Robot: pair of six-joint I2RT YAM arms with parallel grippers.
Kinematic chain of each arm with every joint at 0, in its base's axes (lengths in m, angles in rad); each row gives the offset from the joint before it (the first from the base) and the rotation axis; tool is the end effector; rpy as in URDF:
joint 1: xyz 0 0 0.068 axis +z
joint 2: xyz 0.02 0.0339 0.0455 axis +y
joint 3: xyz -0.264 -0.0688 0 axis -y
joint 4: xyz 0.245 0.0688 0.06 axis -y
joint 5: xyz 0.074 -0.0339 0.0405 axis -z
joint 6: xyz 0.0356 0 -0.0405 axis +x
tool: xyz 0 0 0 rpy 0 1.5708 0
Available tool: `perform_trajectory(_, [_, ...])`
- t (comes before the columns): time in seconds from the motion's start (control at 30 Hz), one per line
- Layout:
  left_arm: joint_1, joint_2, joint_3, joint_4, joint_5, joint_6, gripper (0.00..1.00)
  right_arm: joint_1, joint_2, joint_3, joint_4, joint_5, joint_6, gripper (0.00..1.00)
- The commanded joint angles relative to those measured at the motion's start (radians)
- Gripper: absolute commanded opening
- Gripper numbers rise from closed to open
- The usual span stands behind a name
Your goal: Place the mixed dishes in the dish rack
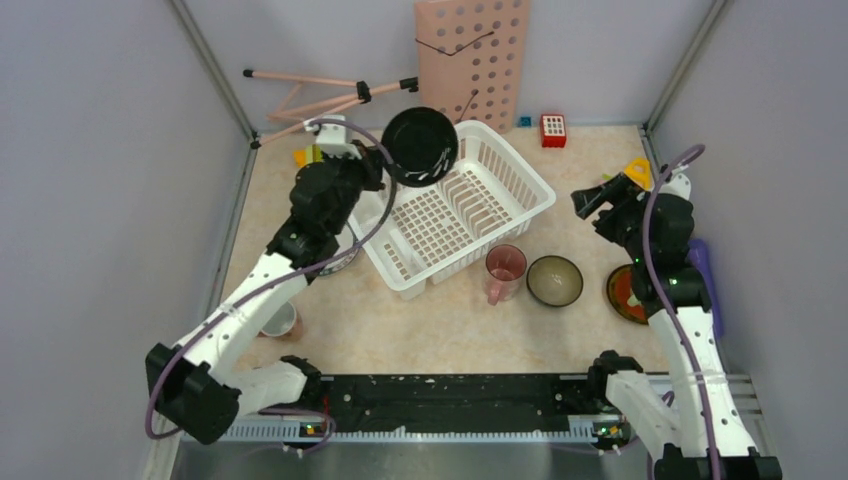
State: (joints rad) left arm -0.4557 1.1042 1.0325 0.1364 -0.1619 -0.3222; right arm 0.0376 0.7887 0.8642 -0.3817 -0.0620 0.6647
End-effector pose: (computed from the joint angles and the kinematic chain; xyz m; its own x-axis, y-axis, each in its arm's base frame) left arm 0.2349 -0.1087 0.3986 -0.0367 -0.3300 -0.9433 0.2934 0.8987 -0.3259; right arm 0.1779 0.0089 0.3461 -0.2967 0.6049 -0.7390 0.1098 0.7903 0.6028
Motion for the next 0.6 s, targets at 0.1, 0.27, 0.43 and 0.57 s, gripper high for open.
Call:
perform_trajectory(0.1, [-0.103, 0.148, 0.014, 0.369, 0.044, 0.402, 0.0, 0.01, -0.032, -0.017, 0.046, 0.043, 0.001, 0.78])
perform_trajectory(0.27, [-0.142, 0.283, 0.034, 0.464, 0.025, 0.544, 0.0, 0.01, -0.03, -0.03, 0.071, 0.026, 0.009, 0.77])
perform_trajectory(0.43, [-0.173, 0.403, 0.094, 0.52, -0.074, 0.665, 0.0, 0.01, -0.022, -0.03, 0.074, 0.024, 0.006, 0.77])
perform_trajectory(0.57, [-0.174, 0.523, 0.155, 0.581, -0.14, 0.729, 0.0, 0.01, -0.014, -0.038, 0.082, 0.022, 0.009, 0.77])
